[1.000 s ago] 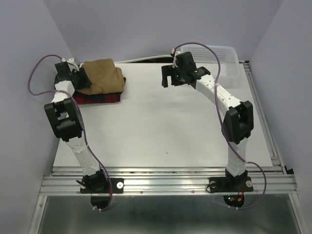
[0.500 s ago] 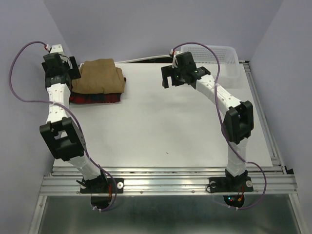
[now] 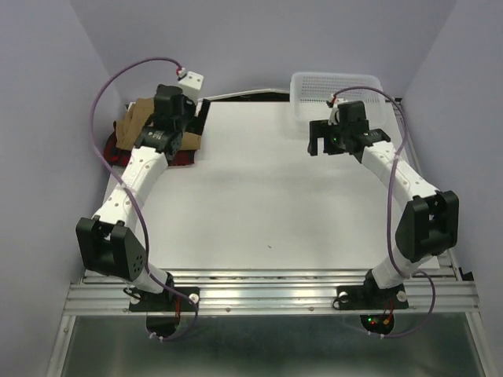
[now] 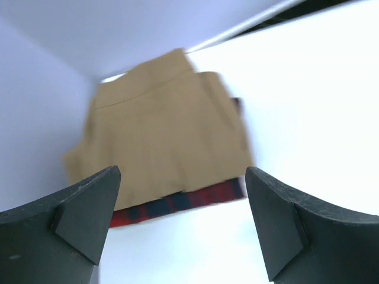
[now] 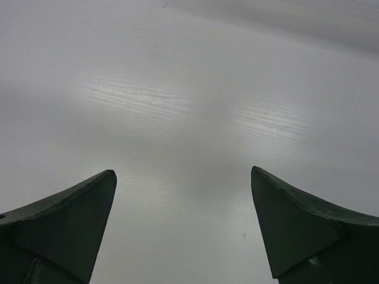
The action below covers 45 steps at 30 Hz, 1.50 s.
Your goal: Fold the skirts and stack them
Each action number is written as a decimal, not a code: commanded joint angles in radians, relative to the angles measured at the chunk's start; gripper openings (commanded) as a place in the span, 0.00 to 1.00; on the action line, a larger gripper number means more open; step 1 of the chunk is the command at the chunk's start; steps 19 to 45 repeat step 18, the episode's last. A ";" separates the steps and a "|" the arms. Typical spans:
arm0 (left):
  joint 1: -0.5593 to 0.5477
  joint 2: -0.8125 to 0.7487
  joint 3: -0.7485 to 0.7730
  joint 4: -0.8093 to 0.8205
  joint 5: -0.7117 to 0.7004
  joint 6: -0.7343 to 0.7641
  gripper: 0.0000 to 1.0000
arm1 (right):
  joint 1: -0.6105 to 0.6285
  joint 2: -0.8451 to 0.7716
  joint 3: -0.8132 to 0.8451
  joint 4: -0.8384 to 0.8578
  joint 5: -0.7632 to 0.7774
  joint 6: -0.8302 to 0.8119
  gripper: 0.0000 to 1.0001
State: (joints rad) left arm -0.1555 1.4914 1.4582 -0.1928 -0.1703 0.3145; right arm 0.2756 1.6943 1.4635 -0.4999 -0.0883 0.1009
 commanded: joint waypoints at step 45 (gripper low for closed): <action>-0.408 -0.083 -0.429 0.174 0.158 -0.114 0.99 | 0.001 -0.337 -0.583 0.305 -0.192 0.026 1.00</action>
